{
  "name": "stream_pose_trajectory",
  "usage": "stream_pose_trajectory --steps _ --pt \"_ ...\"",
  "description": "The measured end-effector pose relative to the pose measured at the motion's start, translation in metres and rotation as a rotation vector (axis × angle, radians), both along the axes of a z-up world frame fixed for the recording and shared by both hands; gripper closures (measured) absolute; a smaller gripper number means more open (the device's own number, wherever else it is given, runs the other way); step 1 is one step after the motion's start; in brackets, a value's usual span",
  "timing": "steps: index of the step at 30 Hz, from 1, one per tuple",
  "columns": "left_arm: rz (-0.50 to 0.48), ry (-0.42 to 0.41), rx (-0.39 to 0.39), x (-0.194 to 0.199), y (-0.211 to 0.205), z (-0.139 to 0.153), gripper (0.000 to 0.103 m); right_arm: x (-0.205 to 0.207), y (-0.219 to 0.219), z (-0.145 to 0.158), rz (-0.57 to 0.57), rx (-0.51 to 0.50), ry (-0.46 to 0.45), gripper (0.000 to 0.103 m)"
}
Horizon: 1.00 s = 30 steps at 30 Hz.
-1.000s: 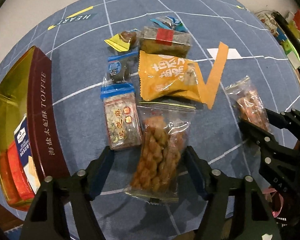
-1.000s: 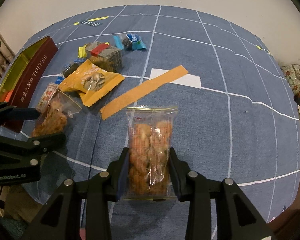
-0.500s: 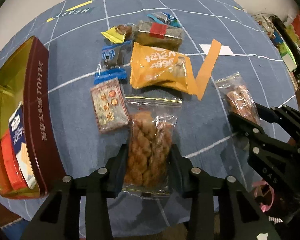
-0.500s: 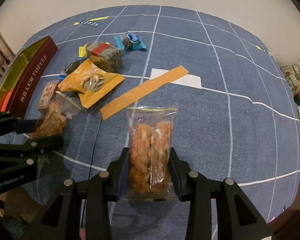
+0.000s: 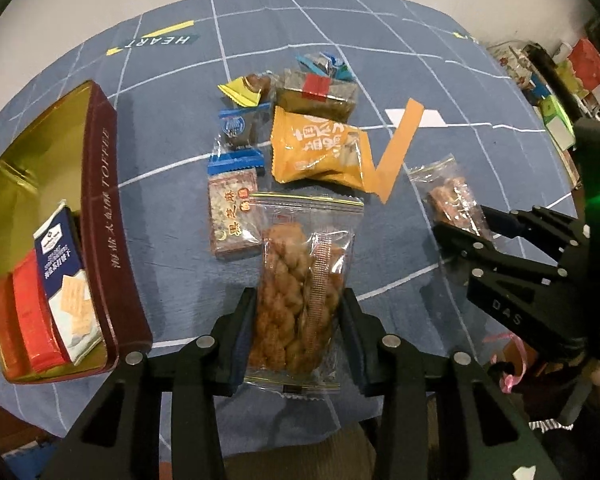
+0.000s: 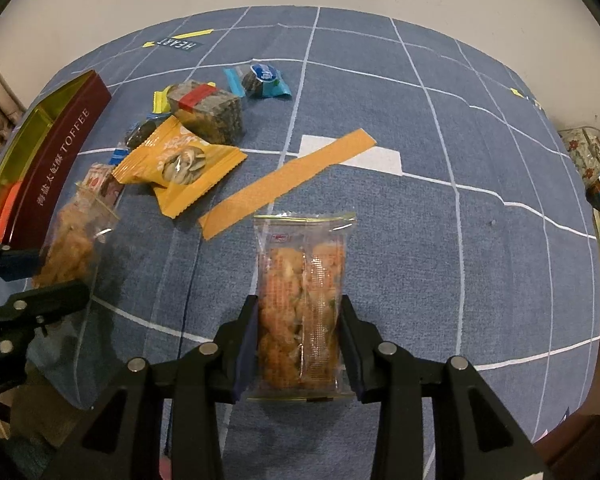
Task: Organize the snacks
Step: 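Grasp the twisted dough bag with the left gripper, then place the twisted dough bag into the tin with the left gripper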
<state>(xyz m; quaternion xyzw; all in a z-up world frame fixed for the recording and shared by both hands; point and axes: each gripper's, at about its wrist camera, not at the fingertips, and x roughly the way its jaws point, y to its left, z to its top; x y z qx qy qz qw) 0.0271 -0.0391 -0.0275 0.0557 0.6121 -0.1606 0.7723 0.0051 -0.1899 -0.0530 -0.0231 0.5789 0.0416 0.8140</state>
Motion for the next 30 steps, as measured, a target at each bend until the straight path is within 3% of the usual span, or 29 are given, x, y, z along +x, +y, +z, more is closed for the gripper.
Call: stream_pose_trajectory --steps 15,24,30 --pt "0.077 -0.062 -0.033 0.007 0.034 0.026 0.066 0.007 0.001 0.0 -0.032 0.016 0.022 0.059" --pt "0.261 -0.108 -0.038 0.029 0.101 0.048 0.066 0.008 0.001 -0.001 -0.038 0.012 0.023 0.061" --pt "0.418 -0.115 0.013 0.04 0.164 0.049 0.066 0.007 0.0 -0.001 -0.038 -0.001 0.025 0.061"
